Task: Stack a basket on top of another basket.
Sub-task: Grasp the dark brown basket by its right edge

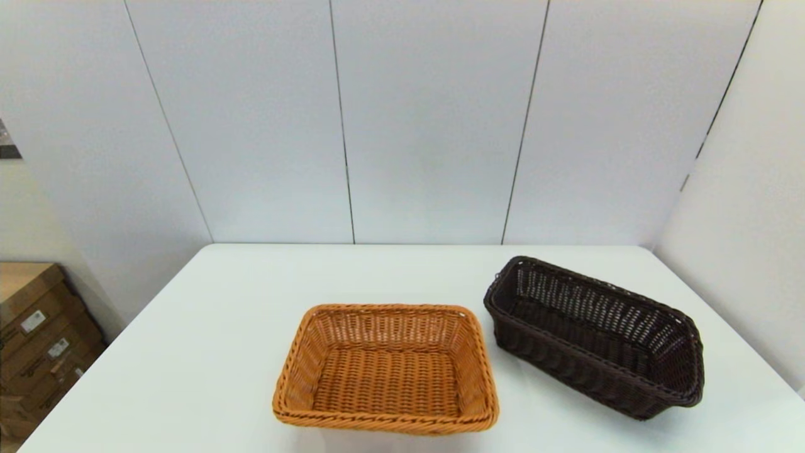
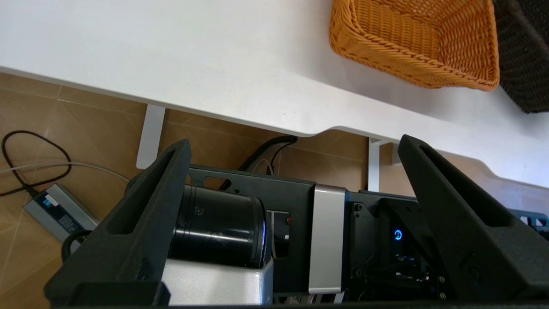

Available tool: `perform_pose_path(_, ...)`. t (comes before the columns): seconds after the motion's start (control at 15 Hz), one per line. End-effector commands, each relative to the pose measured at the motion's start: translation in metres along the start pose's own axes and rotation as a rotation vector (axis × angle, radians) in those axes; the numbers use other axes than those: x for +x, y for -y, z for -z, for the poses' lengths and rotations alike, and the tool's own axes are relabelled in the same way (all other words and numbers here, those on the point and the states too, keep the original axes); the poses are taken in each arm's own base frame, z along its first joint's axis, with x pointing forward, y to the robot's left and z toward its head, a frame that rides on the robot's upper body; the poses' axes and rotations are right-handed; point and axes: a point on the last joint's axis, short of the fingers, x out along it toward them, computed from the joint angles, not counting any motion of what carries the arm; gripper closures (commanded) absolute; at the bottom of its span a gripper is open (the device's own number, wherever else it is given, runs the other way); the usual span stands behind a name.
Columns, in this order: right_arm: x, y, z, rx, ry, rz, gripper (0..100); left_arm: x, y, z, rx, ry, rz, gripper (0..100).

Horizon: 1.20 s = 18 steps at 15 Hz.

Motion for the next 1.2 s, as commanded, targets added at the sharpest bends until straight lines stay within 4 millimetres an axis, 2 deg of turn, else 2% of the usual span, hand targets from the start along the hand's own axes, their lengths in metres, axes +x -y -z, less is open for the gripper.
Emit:
perform_pose_path(0.07,0.000,0.000,0.000,0.000,-0.002,0.000,0,-0.004,-0.003,0.012,-0.014,0.014,-0.007,0)
perform_pose_path(0.47,0.000,0.000,0.000,0.000,-0.002,0.000,0,-0.007,-0.008,0.038,-0.009,0.078,-0.008,0)
perform_pose_path(0.73,0.000,0.000,0.000,0.000,-0.002,0.000,0,0.003,-0.022,0.067,0.139,0.168,0.000,0)
perform_pose_path(0.93,0.000,0.000,0.000,0.000,-0.002,0.000,0,0.029,-0.033,0.076,0.277,0.271,-0.086,0)
perform_pose_path(1.07,0.000,0.000,0.000,0.000,-0.002,0.000,0,0.057,-0.036,0.067,0.324,0.385,-0.147,0)
perform_pose_path(1.2,0.000,0.000,0.000,0.000,-0.002,0.000,0,0.080,-0.038,0.063,0.374,0.486,-0.134,0)
